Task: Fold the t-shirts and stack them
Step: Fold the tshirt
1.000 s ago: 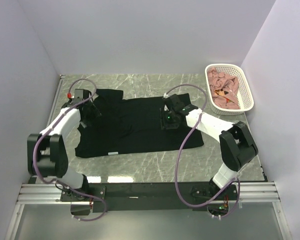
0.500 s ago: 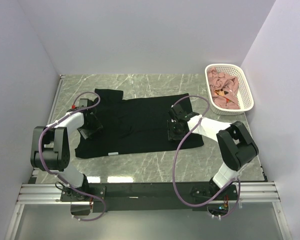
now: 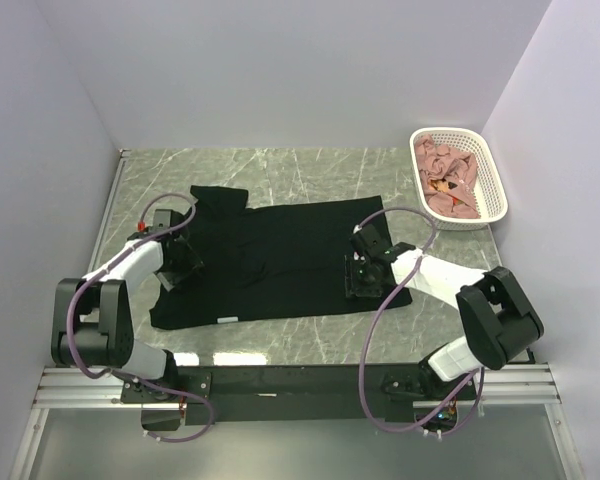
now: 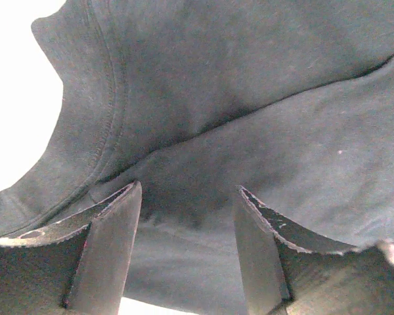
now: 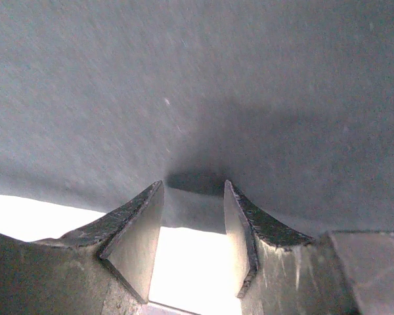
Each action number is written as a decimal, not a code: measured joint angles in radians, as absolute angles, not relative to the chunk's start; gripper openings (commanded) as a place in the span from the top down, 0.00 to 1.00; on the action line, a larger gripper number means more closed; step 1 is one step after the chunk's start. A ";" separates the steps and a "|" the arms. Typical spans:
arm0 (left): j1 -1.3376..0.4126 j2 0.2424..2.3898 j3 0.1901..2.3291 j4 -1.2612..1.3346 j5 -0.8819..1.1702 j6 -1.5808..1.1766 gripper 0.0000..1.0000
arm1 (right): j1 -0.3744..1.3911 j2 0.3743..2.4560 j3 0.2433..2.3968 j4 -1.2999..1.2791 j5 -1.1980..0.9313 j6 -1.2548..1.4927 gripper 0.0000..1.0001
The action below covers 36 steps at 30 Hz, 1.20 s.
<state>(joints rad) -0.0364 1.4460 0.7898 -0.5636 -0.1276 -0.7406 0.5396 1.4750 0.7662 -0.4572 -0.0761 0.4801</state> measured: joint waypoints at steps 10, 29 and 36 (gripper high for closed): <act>0.003 1.489 1.024 -0.527 -0.148 -0.588 0.32 | 0.490 1.472 0.952 -0.556 -0.070 0.390 0.49; 0.060 1.955 1.386 -0.452 -0.155 -0.378 0.42 | 0.421 1.563 1.062 -0.538 -0.103 0.338 0.49; 0.062 2.028 1.427 -0.449 -0.142 -0.360 0.54 | 0.410 1.620 1.101 -0.535 -0.108 0.338 0.49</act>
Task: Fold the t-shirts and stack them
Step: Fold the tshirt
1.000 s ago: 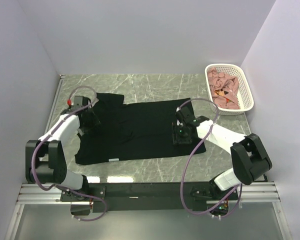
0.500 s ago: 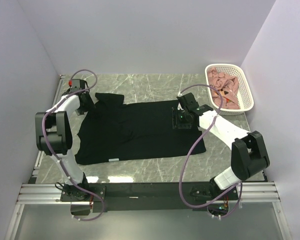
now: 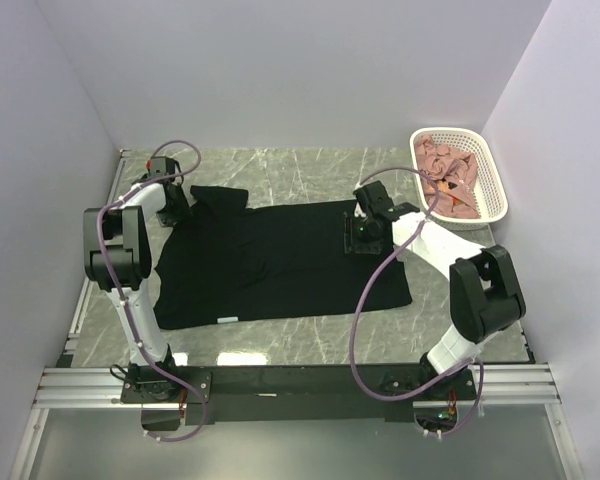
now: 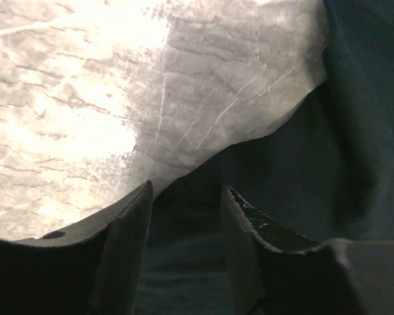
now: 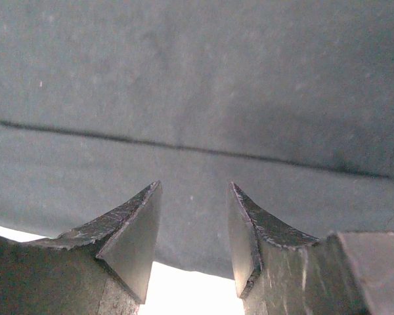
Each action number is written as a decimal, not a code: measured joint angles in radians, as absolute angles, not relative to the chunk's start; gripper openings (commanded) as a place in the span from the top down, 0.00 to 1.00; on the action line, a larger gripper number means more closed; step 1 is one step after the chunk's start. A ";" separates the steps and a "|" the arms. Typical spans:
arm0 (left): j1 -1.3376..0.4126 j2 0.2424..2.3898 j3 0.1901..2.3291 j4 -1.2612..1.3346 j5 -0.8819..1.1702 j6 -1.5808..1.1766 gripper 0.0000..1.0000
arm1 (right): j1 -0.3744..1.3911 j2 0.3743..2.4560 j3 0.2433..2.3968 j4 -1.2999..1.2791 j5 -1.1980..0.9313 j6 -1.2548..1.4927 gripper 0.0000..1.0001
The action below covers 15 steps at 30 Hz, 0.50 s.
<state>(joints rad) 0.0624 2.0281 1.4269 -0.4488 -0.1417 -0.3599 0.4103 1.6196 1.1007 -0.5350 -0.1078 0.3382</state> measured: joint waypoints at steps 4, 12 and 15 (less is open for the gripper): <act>0.064 2.044 1.441 -0.449 -0.136 -0.352 0.68 | 0.382 1.659 1.154 -0.535 -0.095 0.342 0.50; 0.064 2.077 1.486 -0.448 -0.116 -0.335 0.84 | 0.267 1.797 1.314 -0.509 -0.068 0.377 0.50; 0.064 2.085 1.496 -0.450 -0.107 -0.331 0.85 | 0.214 1.893 1.418 -0.508 -0.064 0.381 0.49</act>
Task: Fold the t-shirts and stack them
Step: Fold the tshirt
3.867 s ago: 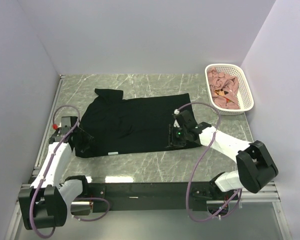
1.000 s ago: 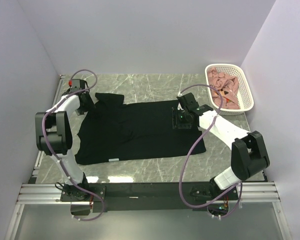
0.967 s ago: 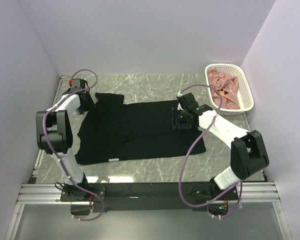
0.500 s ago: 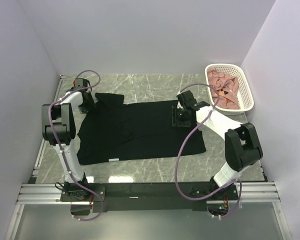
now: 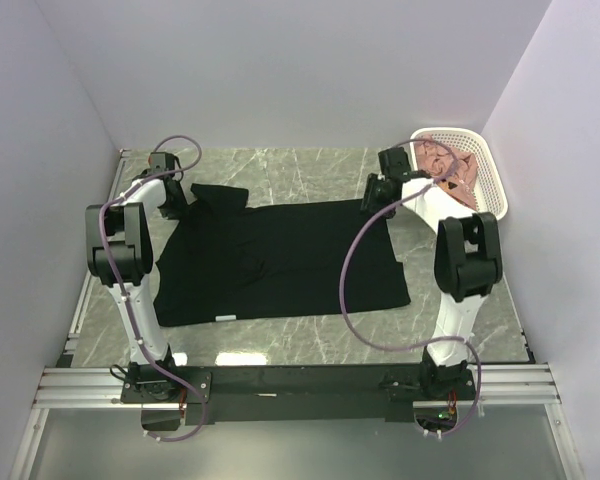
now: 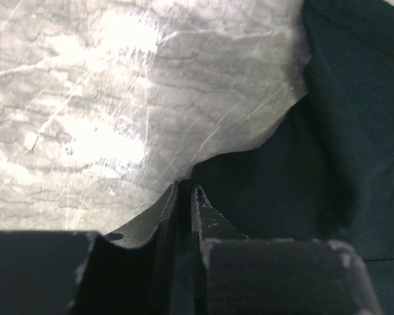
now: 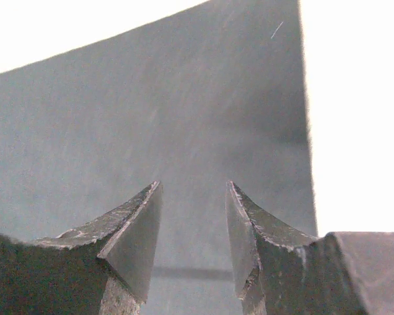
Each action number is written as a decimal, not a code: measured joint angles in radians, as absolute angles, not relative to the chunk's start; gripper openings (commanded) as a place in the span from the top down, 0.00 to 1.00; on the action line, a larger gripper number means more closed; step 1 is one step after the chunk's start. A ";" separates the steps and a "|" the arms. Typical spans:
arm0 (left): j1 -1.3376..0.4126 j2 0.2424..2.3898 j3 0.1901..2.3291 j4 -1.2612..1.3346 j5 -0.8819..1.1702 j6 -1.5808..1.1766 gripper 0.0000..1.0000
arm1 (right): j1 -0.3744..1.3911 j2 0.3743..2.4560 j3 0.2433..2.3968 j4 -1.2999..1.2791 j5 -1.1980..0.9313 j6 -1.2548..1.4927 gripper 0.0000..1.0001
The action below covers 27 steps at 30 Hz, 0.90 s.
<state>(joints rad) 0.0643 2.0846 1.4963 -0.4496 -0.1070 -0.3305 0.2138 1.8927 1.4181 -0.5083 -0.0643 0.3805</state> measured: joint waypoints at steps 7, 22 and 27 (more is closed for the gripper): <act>0.062 2.092 1.509 -0.450 -0.103 -0.324 0.85 | 0.142 2.067 1.621 -0.546 -0.032 0.376 0.49; 0.056 2.099 1.519 -0.453 -0.105 -0.315 0.85 | 0.117 2.330 1.980 -0.681 0.020 0.372 0.49; 0.054 2.101 1.521 -0.453 -0.108 -0.309 0.86 | 0.112 2.379 2.025 -0.715 0.020 0.372 0.53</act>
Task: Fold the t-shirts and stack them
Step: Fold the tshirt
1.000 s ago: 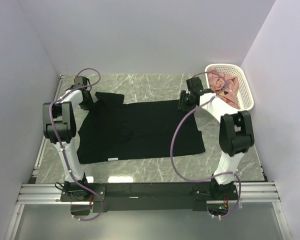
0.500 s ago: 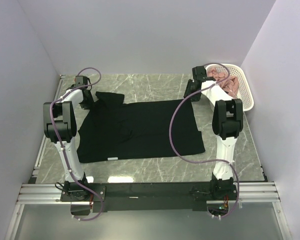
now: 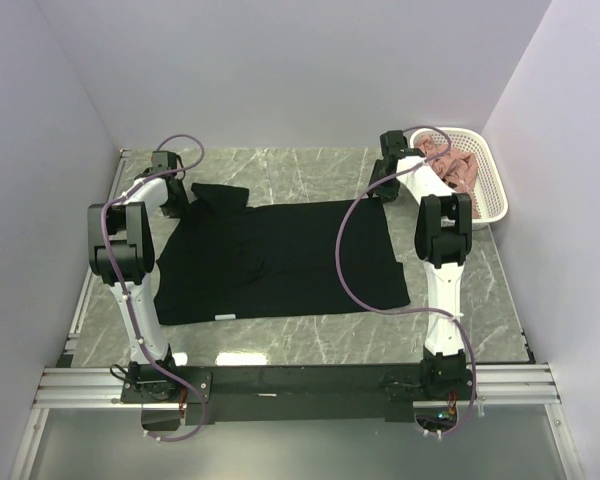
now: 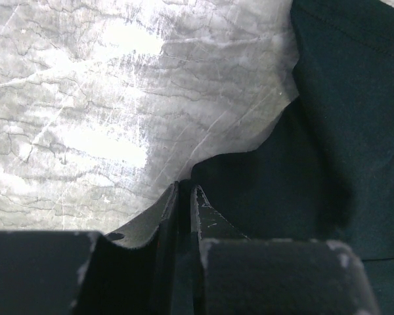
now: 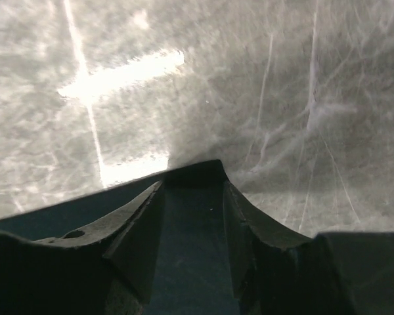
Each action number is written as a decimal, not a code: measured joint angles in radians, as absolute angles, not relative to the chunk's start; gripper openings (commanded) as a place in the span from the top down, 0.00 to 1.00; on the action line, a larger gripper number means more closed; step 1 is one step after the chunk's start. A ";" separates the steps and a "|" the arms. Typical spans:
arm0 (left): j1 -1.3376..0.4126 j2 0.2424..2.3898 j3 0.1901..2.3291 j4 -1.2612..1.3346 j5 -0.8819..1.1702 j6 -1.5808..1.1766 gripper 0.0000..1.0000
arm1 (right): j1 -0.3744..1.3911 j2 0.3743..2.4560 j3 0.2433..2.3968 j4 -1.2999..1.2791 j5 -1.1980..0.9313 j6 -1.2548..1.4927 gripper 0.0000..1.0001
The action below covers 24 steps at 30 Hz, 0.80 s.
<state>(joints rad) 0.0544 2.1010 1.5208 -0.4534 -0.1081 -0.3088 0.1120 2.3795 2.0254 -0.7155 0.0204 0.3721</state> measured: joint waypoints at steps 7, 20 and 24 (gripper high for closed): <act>0.050 2.104 1.524 -0.453 -0.114 -0.308 0.86 | 0.111 2.401 2.072 -0.749 0.023 0.368 0.56; 0.046 2.105 1.525 -0.453 -0.121 -0.308 0.85 | 0.110 2.440 2.125 -0.778 0.056 0.294 0.55; 0.046 2.105 1.525 -0.453 -0.121 -0.308 0.85 | 0.109 2.448 2.140 -0.793 0.044 0.254 0.64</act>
